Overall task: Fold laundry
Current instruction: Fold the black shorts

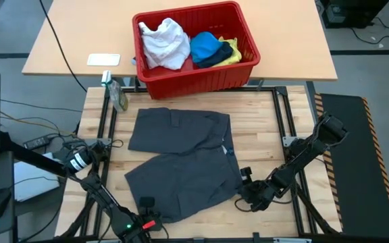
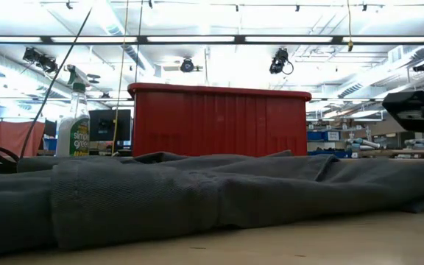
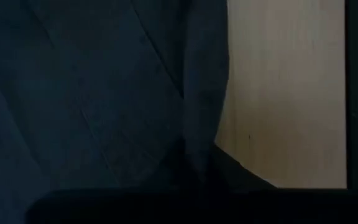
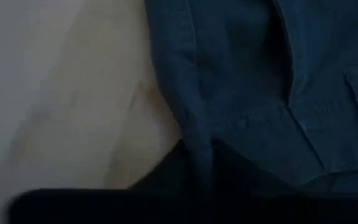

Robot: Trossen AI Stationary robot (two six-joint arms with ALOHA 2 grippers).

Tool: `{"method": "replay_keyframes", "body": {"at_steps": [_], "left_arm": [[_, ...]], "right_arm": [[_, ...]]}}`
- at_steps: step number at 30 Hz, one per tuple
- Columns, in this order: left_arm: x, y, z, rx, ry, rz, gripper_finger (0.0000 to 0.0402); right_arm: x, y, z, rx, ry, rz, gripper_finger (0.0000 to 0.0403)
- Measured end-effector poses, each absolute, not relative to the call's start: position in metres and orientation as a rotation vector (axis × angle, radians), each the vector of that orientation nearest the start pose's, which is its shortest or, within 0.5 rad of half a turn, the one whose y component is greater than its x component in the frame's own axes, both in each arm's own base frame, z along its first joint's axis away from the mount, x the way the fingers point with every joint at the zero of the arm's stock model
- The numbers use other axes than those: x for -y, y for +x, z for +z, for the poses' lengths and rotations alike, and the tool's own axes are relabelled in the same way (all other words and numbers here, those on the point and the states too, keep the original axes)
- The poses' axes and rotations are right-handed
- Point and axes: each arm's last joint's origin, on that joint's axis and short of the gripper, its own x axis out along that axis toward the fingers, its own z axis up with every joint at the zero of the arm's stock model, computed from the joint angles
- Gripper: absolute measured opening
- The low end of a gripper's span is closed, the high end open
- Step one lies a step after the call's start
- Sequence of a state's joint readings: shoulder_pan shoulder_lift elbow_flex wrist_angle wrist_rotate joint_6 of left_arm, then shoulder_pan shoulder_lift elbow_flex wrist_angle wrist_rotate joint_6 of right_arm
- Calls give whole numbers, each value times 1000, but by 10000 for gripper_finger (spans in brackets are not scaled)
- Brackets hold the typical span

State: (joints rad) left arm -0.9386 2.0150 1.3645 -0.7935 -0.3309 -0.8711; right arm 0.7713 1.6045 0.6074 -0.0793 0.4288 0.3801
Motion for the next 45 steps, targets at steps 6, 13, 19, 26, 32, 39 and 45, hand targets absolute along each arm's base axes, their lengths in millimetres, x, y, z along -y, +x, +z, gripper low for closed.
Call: {"method": "replay_keyframes", "body": {"at_steps": [6, 13, 19, 26, 32, 39, 45], "left_arm": [[292, 228, 200, -1231, 179, 114, 17], [277, 227, 269, -1203, 315, 241, 17], [238, 245, 305, -1020, 415, 410, 16], [158, 282, 328, -1023, 416, 585, 12], [72, 305, 325, -1155, 372, 768, 11], [-18, 322, 301, -1305, 199, 811, 15], [-63, 333, 269, -1295, 93, 696, 20]], "right_arm": [[-182, 199, 162, -851, -69, 234, 26], [-178, 190, 257, -750, 26, 282, 14], [-146, 169, 275, -858, 100, -17, 14], [-120, 157, 266, -975, 184, -326, 14], [-92, 160, 265, -979, 160, -566, 14], [-53, 171, 263, -1023, 153, -764, 15], [-18, 178, 241, -1103, 161, -842, 15]]}}
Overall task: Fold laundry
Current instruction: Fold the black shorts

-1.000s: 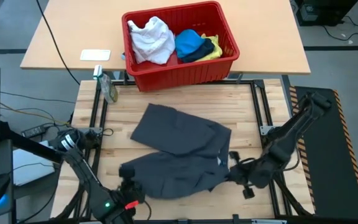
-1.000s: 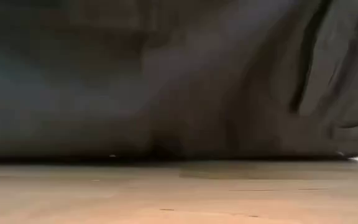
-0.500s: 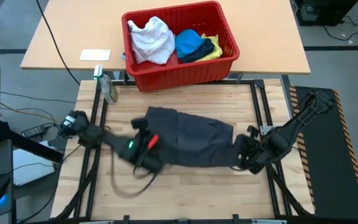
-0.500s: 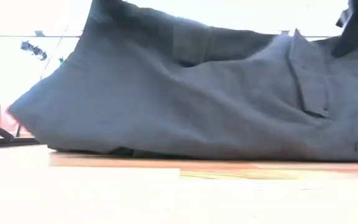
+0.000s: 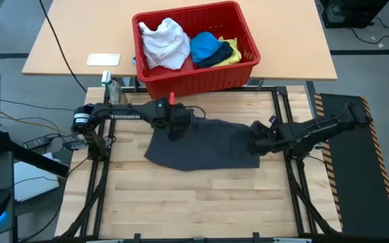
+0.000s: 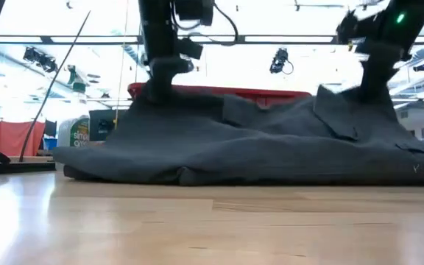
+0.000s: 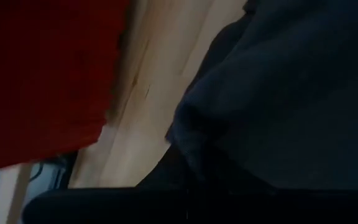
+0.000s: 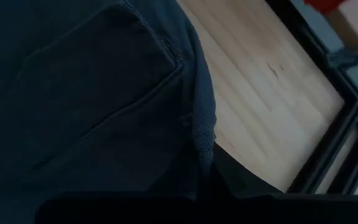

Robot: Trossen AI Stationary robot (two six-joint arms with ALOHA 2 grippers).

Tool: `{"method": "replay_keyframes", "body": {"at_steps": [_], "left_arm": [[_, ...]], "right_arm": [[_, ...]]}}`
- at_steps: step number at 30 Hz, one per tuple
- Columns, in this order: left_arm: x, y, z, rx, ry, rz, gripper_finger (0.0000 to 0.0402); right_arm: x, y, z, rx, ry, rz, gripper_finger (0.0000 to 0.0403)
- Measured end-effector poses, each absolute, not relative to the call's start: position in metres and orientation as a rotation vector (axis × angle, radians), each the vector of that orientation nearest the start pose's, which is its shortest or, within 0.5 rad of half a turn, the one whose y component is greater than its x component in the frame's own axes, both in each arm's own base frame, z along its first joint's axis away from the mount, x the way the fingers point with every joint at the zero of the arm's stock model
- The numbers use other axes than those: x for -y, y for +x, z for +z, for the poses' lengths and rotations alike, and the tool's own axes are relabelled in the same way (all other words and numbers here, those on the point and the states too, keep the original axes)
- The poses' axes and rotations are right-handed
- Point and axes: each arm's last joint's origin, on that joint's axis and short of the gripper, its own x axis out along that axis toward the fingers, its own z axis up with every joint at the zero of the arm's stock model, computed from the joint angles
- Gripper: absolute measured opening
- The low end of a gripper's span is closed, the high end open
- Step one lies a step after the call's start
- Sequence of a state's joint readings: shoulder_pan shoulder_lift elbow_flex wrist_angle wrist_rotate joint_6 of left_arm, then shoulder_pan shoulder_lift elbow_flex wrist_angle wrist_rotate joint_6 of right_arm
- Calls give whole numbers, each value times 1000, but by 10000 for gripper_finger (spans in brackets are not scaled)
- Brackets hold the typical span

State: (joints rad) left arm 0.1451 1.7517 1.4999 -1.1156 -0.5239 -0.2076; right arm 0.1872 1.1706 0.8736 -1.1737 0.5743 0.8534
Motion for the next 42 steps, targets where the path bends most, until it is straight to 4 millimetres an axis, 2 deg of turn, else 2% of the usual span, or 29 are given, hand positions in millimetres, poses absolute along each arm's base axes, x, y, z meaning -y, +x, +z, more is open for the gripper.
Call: {"method": "replay_keyframes", "body": {"at_steps": [8, 14, 18, 21, 24, 28, 32, 35, 38, 42], "left_arm": [[-106, 322, 226, -1292, 59, 747, 29], [-130, 314, 195, -1211, -46, 729, 92], [-142, 305, 192, -1235, -70, 754, 151], [-147, 297, 195, -1273, -68, 755, 187], [-148, 291, 207, -1247, -64, 766, 211], [-141, 287, 226, -1173, -68, 772, 223], [-119, 293, 238, -1062, -48, 725, 221], [-96, 306, 227, -934, -66, 574, 214], [-72, 315, 203, -842, -118, 398, 206], [-50, 309, 173, -838, -171, 356, 197]], "right_arm": [[22, 182, 195, -1112, 179, -854, 15], [48, 181, 170, -1049, 129, -841, 28], [61, 179, 168, -1024, 141, -908, 77], [68, 178, 177, -998, 159, -1010, 120], [71, 183, 188, -965, 178, -1036, 154], [71, 189, 196, -904, 208, -1036, 176], [66, 191, 194, -906, 260, -969, 179], [56, 193, 183, -908, 326, -842, 174], [45, 193, 168, -886, 375, -767, 164], [30, 184, 147, -902, 413, -748, 149]]}}
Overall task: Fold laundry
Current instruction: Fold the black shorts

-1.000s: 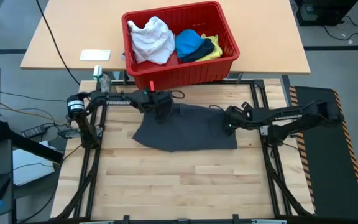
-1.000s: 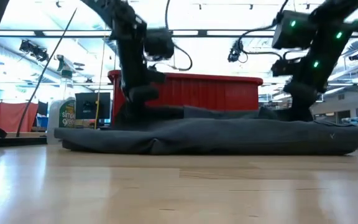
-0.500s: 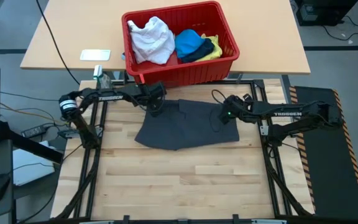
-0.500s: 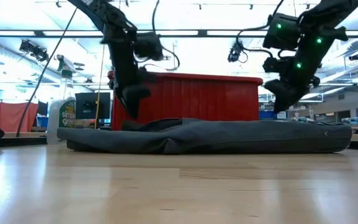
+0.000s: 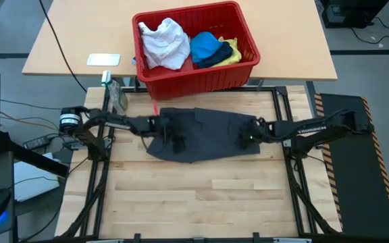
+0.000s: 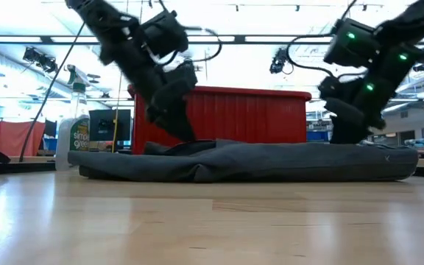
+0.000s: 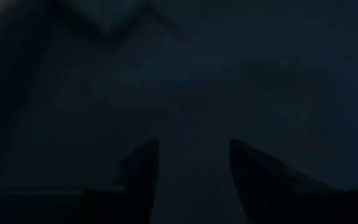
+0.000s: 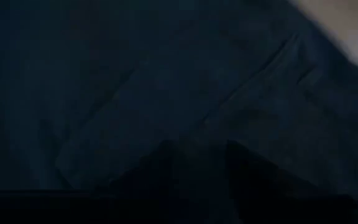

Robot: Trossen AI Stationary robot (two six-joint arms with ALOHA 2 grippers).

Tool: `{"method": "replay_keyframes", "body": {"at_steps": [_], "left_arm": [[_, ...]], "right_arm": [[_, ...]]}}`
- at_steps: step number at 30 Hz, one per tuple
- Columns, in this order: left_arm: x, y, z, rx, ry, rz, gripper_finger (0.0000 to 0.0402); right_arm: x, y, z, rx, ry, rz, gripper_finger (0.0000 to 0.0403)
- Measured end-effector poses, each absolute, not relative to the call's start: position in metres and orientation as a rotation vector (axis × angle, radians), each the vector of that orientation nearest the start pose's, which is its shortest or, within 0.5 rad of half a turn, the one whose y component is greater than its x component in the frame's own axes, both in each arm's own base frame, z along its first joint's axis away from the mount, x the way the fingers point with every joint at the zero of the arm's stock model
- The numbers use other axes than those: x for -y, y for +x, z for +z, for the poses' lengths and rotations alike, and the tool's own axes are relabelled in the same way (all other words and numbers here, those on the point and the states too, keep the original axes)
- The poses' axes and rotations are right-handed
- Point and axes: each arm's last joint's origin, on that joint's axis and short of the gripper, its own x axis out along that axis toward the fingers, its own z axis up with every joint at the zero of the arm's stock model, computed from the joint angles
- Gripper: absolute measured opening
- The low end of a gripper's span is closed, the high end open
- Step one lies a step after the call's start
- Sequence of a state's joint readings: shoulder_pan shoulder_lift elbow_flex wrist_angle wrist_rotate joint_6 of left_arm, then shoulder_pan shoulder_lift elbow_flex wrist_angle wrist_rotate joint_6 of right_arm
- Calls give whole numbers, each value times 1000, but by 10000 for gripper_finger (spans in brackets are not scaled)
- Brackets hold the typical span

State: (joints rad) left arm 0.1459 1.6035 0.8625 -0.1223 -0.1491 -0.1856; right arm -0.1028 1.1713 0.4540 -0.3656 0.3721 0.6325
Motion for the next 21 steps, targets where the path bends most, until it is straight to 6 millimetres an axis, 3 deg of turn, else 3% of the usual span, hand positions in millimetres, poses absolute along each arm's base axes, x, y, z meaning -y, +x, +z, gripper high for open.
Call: {"method": "replay_keyframes", "body": {"at_steps": [5, 9, 12, 15, 21], "left_arm": [[-35, 286, 143, -967, -265, 398, 189], [-24, 268, 130, -1101, -302, 438, 187], [-14, 259, 131, -1176, -299, 448, 187], [-7, 255, 138, -1173, -266, 439, 187], [-1, 250, 160, -1073, -273, 406, 187]], "right_arm": [[8, 171, 126, -960, 490, -656, 134], [-16, 174, 124, -968, 634, -445, 126], [-41, 182, 131, -933, 717, -227, 125], [-64, 194, 151, -842, 726, -48, 125], [-79, 205, 180, -707, 500, -54, 125]]}}
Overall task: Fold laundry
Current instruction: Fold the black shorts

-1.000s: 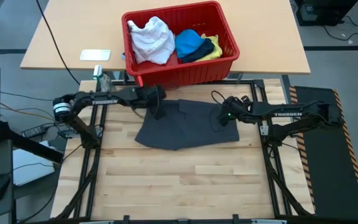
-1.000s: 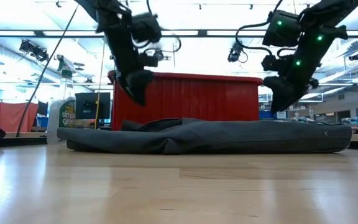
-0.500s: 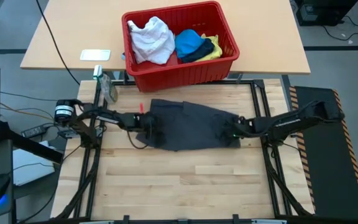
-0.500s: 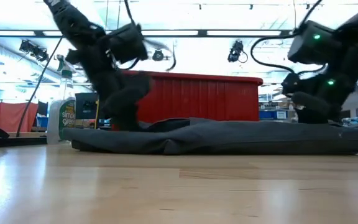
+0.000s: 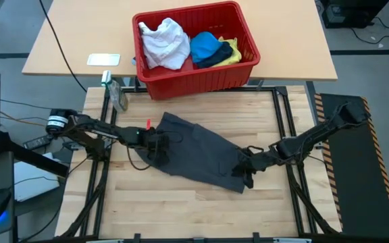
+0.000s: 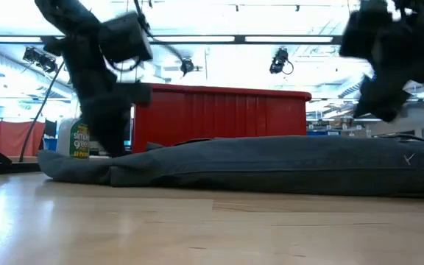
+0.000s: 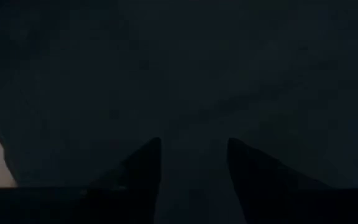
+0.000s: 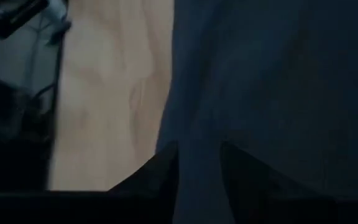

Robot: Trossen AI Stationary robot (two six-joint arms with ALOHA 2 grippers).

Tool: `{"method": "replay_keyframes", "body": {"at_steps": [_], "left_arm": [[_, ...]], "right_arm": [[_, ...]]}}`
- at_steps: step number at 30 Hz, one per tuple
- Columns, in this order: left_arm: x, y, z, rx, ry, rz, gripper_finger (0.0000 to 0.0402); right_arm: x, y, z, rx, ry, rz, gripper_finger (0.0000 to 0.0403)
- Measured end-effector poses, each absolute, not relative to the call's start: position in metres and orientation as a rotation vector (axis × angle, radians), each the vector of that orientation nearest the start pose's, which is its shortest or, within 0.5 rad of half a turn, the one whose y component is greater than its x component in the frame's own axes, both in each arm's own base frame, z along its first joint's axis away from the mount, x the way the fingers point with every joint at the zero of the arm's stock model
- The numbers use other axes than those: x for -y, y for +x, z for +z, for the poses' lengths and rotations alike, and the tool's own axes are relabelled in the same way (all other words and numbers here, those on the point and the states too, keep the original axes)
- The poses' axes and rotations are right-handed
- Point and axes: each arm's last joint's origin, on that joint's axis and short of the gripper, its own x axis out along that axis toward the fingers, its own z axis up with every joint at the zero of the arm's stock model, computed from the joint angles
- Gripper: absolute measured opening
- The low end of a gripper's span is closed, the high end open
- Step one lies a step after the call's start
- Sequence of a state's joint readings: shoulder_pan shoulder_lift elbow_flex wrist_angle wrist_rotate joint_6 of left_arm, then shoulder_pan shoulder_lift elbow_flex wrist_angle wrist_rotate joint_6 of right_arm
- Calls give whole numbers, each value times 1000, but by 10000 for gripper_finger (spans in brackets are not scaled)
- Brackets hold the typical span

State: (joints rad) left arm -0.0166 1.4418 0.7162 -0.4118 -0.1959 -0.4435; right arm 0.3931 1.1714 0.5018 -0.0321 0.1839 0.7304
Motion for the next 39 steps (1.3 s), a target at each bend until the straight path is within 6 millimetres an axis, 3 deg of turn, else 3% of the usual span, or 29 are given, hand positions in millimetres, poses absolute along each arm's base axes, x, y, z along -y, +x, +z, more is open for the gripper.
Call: {"method": "replay_keyframes", "body": {"at_steps": [5, 12, 16, 19, 23, 27, 34, 39], "left_arm": [[5, 251, 177, -949, -279, 390, 187], [16, 253, 181, -901, -277, 347, 187], [25, 250, 180, -936, -266, 331, 187], [30, 246, 178, -973, -247, 319, 187], [33, 245, 177, -984, -239, 311, 187], [32, 246, 178, -968, -219, 316, 187], [29, 253, 182, -893, -228, 321, 187], [35, 263, 191, -763, -238, 268, 187]], "right_arm": [[-60, 212, 176, -624, 287, -301, 125], [-29, 225, 146, -766, 233, -468, 108], [-26, 222, 120, -947, 312, -504, 86], [-35, 225, 115, -1006, 469, -432, 74], [-58, 227, 125, -1020, 605, -131, 69], [-58, 236, 160, -863, 498, -50, 69], [-12, 262, 199, -548, 206, -238, 67], [17, 293, 184, -395, 230, -108, 53]]}}
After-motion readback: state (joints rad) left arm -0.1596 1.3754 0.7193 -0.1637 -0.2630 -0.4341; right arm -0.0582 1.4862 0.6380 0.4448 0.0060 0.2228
